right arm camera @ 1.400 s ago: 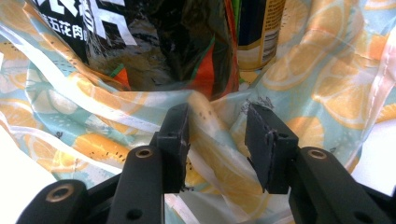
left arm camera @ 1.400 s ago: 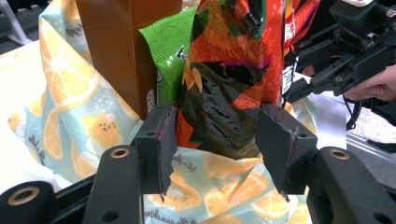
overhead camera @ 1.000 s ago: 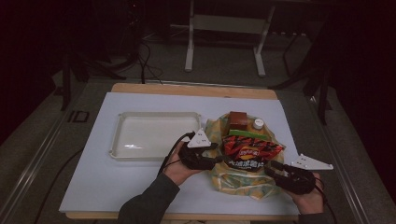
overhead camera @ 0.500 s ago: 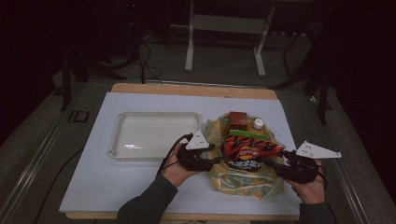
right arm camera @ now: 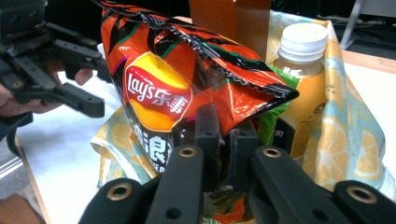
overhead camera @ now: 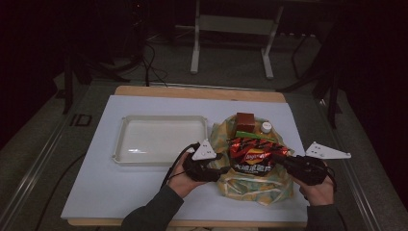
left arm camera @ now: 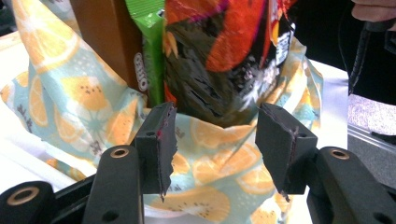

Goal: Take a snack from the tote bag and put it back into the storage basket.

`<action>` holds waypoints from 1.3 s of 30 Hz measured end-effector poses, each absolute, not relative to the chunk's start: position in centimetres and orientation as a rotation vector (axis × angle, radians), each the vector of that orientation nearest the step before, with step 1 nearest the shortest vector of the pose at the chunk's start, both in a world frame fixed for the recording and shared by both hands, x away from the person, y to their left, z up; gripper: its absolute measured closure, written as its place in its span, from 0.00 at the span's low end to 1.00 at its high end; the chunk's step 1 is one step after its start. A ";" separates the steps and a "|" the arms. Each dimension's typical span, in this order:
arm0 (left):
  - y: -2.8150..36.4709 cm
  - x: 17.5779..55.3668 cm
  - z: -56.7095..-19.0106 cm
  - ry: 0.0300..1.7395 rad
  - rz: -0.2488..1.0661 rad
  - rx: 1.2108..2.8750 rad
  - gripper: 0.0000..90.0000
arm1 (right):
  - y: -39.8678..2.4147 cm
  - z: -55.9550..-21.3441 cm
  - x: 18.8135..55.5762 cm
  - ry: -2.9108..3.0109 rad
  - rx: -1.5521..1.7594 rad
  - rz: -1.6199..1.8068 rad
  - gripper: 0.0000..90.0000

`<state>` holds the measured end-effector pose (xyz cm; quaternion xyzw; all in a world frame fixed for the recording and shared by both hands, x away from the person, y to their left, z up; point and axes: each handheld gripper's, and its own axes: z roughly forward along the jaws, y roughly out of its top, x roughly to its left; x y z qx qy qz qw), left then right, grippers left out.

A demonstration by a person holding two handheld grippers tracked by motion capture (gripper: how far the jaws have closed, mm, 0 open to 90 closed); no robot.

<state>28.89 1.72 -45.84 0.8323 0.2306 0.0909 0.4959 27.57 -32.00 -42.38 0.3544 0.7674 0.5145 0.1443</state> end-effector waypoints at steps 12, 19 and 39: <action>2.5 28.4 -46.7 0.569 0.200 2.022 0.53 | -31.8 -41.0 28.0 2.151 1.026 1.587 1.00; 2.1 28.4 -46.9 0.561 0.193 2.035 0.53 | -31.5 -39.6 28.0 2.120 1.000 1.665 1.00; 1.0 27.9 -48.1 0.541 0.164 2.069 0.53 | -31.8 -35.9 28.3 2.020 0.971 1.863 1.00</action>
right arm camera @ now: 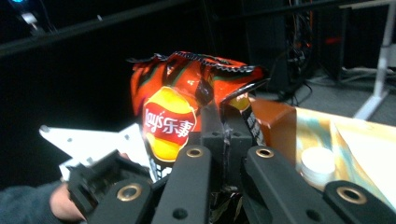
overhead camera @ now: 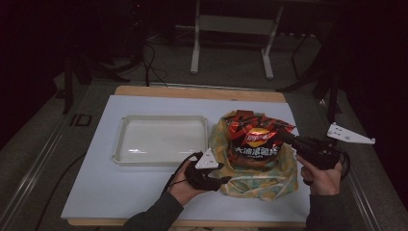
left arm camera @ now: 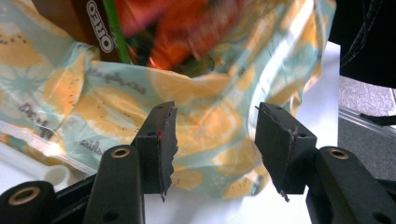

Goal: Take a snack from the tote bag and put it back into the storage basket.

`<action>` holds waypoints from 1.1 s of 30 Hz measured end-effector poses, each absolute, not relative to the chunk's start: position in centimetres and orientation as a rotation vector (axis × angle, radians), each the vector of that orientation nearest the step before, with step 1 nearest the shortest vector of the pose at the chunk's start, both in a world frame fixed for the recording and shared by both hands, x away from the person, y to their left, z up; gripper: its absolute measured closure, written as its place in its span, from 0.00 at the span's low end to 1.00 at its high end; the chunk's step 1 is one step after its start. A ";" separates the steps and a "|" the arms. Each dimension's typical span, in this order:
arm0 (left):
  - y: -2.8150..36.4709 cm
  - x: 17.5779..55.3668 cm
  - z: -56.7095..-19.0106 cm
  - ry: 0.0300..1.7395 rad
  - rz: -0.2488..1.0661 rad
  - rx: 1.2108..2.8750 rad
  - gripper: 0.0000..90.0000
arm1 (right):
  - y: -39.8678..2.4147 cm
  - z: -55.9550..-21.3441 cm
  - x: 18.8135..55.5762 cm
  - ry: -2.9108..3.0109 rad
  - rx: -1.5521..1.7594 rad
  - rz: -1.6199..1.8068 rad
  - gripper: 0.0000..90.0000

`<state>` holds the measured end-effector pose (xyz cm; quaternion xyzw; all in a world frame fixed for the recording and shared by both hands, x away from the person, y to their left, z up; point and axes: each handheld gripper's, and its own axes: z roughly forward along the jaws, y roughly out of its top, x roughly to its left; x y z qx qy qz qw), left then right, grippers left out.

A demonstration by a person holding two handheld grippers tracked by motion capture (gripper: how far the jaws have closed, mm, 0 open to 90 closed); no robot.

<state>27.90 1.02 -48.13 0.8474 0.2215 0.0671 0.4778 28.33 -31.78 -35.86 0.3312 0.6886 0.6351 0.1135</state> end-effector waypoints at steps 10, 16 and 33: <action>1.6 27.1 -48.8 0.535 0.172 2.073 0.53 | -31.4 -34.5 28.4 1.999 0.962 1.892 1.00; 2.6 26.2 -48.5 0.538 0.202 2.059 0.53 | -30.7 -33.7 28.5 1.989 0.940 1.937 1.00; 5.7 24.9 -48.6 0.578 0.232 2.038 0.52 | -26.0 -32.2 29.8 2.047 0.860 1.976 1.00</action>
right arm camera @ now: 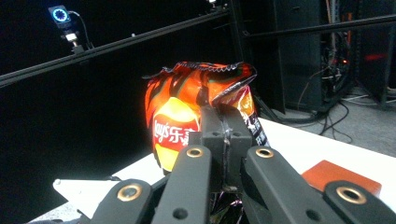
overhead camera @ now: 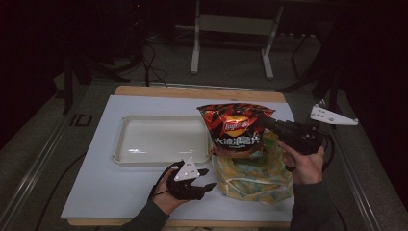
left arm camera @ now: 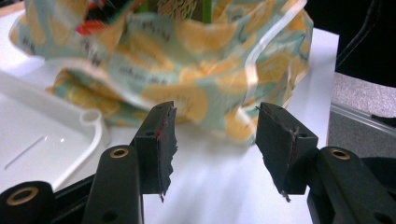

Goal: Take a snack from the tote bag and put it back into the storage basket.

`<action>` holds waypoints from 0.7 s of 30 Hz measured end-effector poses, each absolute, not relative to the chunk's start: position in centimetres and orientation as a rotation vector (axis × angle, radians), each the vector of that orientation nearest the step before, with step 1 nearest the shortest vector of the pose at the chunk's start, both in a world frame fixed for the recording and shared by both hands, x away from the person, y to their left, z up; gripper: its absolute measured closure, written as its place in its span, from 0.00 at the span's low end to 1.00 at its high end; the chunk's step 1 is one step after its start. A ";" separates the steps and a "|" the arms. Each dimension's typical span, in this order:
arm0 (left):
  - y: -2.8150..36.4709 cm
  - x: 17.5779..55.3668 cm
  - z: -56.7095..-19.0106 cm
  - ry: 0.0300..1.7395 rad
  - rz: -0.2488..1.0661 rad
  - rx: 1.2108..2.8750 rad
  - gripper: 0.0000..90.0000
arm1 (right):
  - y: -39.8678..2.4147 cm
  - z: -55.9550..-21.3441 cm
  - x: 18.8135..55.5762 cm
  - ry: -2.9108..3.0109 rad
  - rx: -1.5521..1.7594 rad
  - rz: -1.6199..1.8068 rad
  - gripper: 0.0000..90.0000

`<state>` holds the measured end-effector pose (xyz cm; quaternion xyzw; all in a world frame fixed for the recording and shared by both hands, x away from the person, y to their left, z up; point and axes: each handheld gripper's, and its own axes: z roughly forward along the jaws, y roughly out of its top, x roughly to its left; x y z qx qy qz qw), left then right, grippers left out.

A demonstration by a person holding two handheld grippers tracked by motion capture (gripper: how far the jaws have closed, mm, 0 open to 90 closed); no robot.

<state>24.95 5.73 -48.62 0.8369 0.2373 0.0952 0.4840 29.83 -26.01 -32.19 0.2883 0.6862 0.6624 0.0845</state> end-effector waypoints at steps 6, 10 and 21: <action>6.7 24.8 -49.0 0.602 0.223 2.030 0.52 | -24.0 -31.9 30.5 2.074 0.838 1.974 1.00; 7.2 24.7 -49.2 0.583 0.203 2.032 0.52 | -22.7 -31.8 31.1 2.088 0.831 1.975 1.00; 8.0 25.2 -49.5 0.582 0.172 2.023 0.53 | -20.0 -31.6 32.5 2.108 0.821 1.967 1.00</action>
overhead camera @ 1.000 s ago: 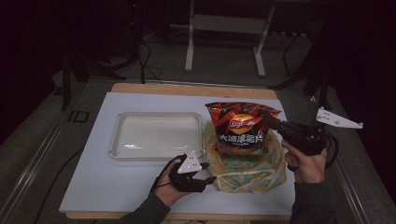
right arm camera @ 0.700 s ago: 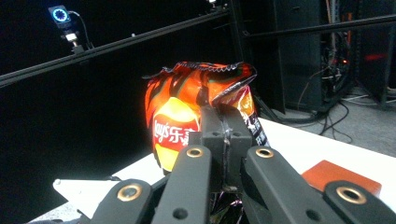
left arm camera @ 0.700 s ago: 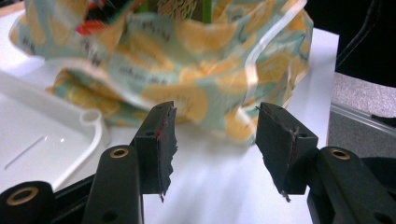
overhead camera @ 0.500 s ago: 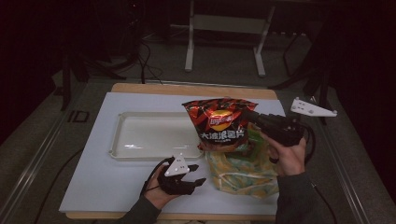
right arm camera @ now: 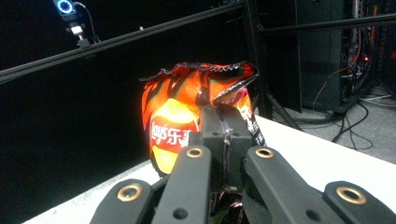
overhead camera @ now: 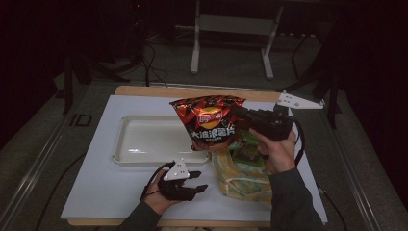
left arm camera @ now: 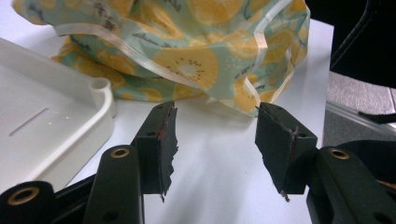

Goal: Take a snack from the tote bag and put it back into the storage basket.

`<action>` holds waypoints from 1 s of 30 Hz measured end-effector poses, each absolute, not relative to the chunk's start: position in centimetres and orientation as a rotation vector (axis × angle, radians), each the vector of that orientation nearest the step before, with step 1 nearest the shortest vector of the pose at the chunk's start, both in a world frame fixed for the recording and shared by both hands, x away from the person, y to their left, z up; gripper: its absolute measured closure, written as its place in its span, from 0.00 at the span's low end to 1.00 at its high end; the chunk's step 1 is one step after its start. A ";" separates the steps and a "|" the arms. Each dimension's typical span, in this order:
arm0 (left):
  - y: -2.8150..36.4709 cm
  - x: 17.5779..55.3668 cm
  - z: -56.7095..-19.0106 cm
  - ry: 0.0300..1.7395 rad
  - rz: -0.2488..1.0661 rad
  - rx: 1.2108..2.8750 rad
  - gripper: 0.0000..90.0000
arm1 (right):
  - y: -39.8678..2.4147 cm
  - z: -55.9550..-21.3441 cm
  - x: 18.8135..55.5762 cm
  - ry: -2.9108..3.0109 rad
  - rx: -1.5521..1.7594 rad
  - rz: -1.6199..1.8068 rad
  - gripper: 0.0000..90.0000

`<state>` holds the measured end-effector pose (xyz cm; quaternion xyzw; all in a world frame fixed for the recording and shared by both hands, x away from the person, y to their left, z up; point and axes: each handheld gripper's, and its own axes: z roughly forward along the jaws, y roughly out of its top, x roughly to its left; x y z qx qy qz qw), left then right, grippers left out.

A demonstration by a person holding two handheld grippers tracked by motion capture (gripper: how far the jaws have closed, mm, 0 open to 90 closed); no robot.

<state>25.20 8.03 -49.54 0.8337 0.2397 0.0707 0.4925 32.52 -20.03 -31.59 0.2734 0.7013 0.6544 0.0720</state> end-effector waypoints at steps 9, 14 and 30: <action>8.0 24.8 -50.1 0.603 0.155 2.025 0.53 | -17.8 -31.6 33.8 2.104 0.834 1.955 1.00; 7.4 24.4 -50.4 0.573 0.151 2.056 0.53 | -16.4 -31.7 34.5 2.119 0.830 1.944 1.00; 7.7 24.1 -50.7 0.577 0.137 2.075 0.53 | -11.6 -33.3 37.0 2.150 0.832 1.957 1.00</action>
